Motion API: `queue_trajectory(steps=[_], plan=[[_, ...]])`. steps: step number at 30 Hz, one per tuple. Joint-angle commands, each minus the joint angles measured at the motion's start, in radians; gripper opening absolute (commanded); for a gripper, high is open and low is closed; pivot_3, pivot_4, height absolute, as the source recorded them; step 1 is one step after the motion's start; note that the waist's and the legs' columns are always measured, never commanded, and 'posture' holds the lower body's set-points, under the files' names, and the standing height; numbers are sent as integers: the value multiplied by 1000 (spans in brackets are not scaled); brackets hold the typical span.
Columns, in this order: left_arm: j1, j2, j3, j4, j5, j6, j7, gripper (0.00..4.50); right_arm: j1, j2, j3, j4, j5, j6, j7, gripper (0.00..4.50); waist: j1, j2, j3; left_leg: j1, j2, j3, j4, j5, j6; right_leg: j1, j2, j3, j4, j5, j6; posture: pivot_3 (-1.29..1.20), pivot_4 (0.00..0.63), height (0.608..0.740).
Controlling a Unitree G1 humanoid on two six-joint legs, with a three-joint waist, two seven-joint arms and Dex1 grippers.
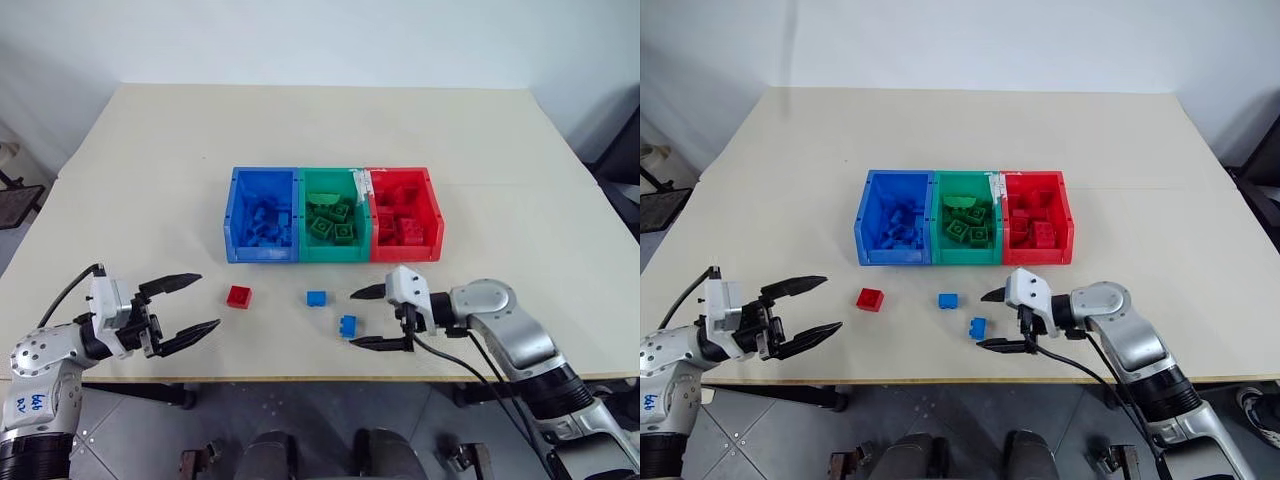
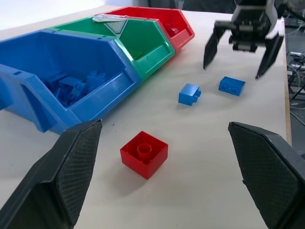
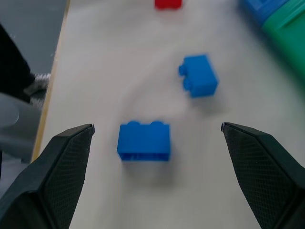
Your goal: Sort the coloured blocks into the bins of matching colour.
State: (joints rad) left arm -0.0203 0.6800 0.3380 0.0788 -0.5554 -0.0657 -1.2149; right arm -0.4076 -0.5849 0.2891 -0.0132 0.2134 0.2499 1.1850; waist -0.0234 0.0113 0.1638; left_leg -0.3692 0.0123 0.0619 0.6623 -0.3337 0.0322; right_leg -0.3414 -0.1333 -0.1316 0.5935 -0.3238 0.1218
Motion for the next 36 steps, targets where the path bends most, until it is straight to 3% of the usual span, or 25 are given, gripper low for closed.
queue_trajectory(steps=[1, 4, 6, 8, 14, 22, 26, 31, 36], plan=[[19, 6, 27, -47, -13, -6, 10, 4500, -1, 22, 25, 8, -20, -36, -2, 4461, -3, 0, 0, 0, 0, 0, 0, 0, 0, 0, 0, 0, 0, 0, 0, 0, 150, 740], [27, 4, 30, -58, -15, -3, 20, 4500, -8, 46, 40, 33, -43, -56, -12, 4461, -3, 0, 0, 0, 0, 0, 0, 0, 0, 0, 1, 0, 1, 0, 0, 0, 150, 740], [31, 4, 29, -62, -15, -4, 23, 4500, -14, 56, 47, 57, -68, -79, -24, 4091, -4, 0, 0, 1, 0, 0, 0, 0, 0, 0, 1, 0, 1, 0, 0, 0, 150, 740], [32, 3, 29, -64, -15, -5, 28, 4500, -15, 62, 45, 70, -71, -101, -24, 3637, -4, 0, 0, 1, 0, 0, 0, 0, 0, 0, 1, 0, 1, 0, 0, 0, 150, 740], [30, 1, 28, -62, -15, -8, 32, 4500, -29, 57, 23, 72, -63, -128, -14, 1512, -3, 0, 0, 1, 0, 0, 0, 0, 0, 0, 1, 0, 1, 0, 0, 0, 150, 740], [39, -2, 30, -68, -15, -13, 34, 4500, -153, 71, -68, 11, 60, -19, 3, 1461, -6, 0, 0, 1, 1, 0, 0, 0, 0, -1, 1, 0, 1, 0, 0, 0, 150, 740], [44, -5, 33, -76, -13, -17, 43, 4500, -377, 199, -62, 201, 41, 0, -49, 1461, -14, 1, 0, 1, 2, 1, 0, 0, -1, -2, 1, 0, 3, 0, 0, 0, 150, 740], [58, -13, 40, -99, -15, -16, 58, 4500, -569, 328, -68, 462, -2, -116, -73, 1461, -10, 0, 0, 1, 1, -1, 0, 0, -1, -7, 1, 0, 15, 0, 0, 0, 150, 740], [82, -22, 50, -125, -14, -21, 80, 4500, -765, 473, -86, 812, -73, -262, -188, 1461, -15, 0, 0, 0, -1, 0, 0, 0, -1, -9, 1, 1, 19, 0, 0, 0, 150, 740]])
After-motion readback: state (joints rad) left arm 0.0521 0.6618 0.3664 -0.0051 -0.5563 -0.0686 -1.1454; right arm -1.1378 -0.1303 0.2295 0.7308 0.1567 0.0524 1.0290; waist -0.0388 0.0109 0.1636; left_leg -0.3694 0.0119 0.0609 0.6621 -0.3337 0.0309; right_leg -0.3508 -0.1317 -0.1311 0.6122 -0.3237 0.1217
